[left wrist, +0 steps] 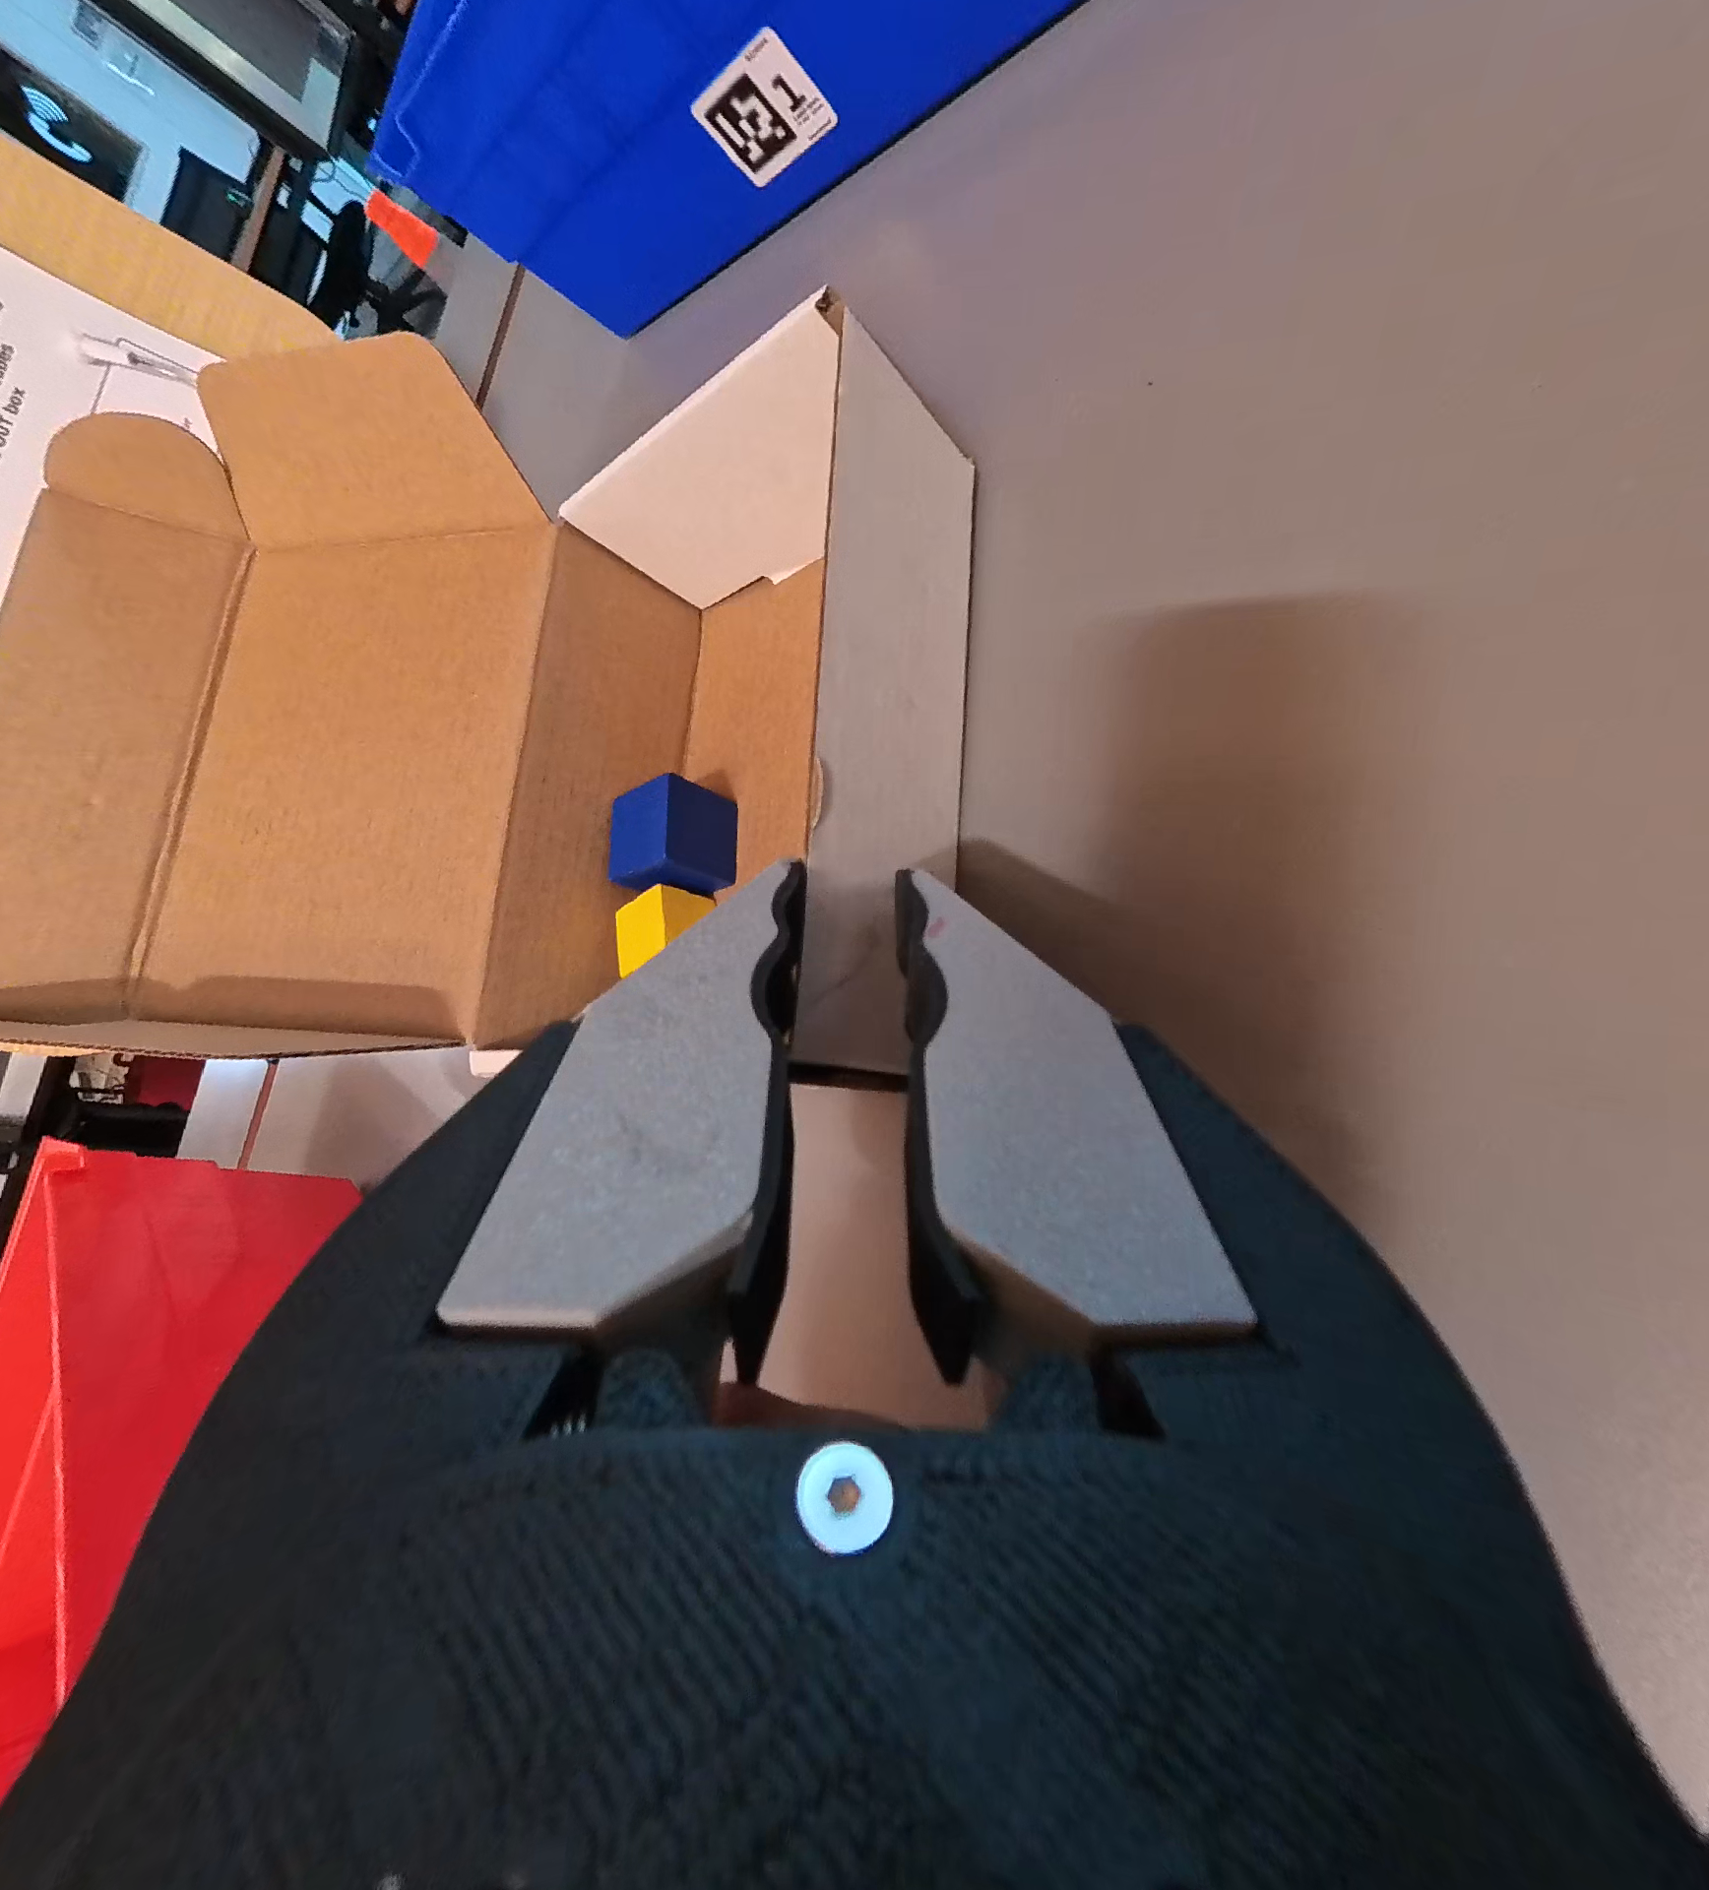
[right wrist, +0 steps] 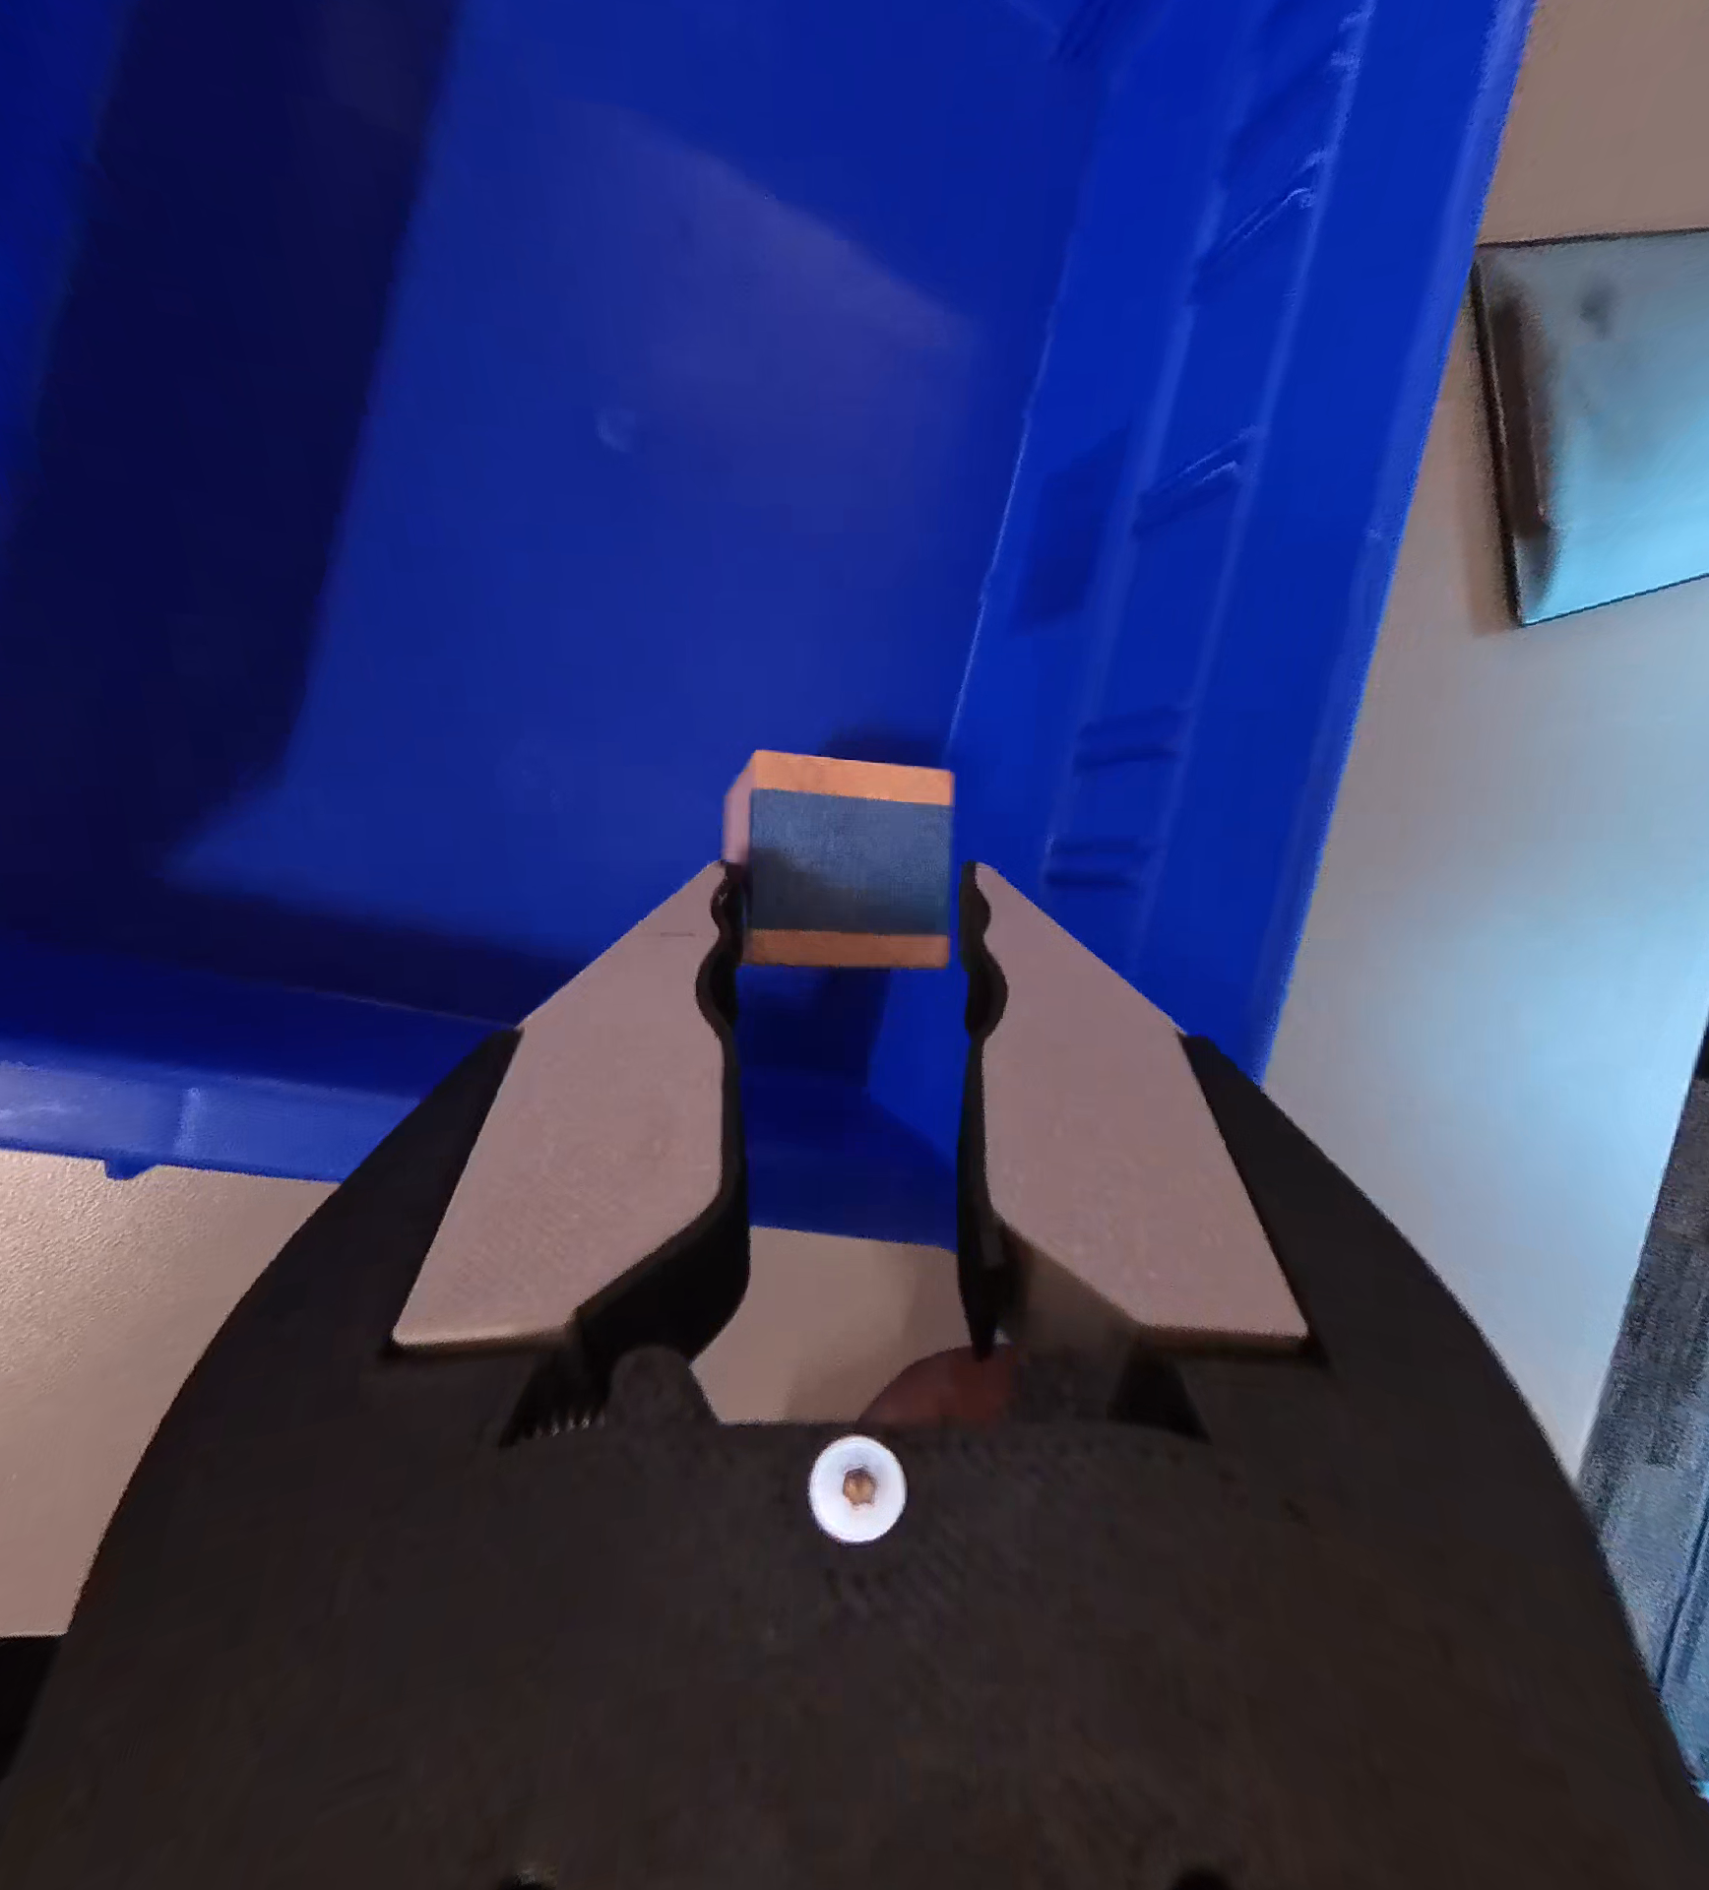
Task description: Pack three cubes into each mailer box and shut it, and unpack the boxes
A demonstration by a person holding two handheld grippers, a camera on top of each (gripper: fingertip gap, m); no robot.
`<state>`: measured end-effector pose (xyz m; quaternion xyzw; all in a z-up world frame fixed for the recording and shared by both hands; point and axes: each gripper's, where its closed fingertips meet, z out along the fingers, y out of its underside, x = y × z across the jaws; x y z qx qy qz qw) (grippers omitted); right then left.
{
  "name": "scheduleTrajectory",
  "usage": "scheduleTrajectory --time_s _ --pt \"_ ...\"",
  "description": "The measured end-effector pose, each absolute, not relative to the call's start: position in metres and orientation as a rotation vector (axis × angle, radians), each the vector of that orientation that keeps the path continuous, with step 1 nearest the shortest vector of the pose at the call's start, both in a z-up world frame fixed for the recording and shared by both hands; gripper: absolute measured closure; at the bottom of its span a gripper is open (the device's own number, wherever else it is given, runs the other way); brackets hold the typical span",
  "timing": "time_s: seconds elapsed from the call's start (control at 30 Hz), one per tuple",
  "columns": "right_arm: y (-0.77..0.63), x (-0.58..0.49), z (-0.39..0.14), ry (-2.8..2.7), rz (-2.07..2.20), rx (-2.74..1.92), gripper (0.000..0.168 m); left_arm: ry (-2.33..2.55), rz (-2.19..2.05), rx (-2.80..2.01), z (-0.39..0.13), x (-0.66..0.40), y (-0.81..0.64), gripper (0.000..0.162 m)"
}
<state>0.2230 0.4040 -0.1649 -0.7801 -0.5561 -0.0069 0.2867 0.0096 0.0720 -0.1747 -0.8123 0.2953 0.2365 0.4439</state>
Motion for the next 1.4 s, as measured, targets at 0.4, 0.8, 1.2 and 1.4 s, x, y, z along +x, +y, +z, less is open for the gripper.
scheduleTrajectory --time_s 0.4,0.8,1.2,1.4 --pt "0.337 0.166 -0.077 -1.458 0.342 -1.805 0.125 0.740 0.580 -2.005 -0.175 0.010 0.072 0.148" --pt "0.123 -0.007 -0.093 -1.727 0.863 -1.570 0.129 0.756 0.596 -1.991 -0.175 0.011 0.072 0.148" --pt "0.139 -0.064 -0.183 -1.820 0.448 -1.751 0.141 0.763 0.598 -1.980 -0.174 0.011 0.073 0.148" --pt "0.141 -0.063 -0.189 -1.881 0.356 -1.699 0.142 0.760 0.607 -1.984 -0.174 0.011 0.073 0.148"
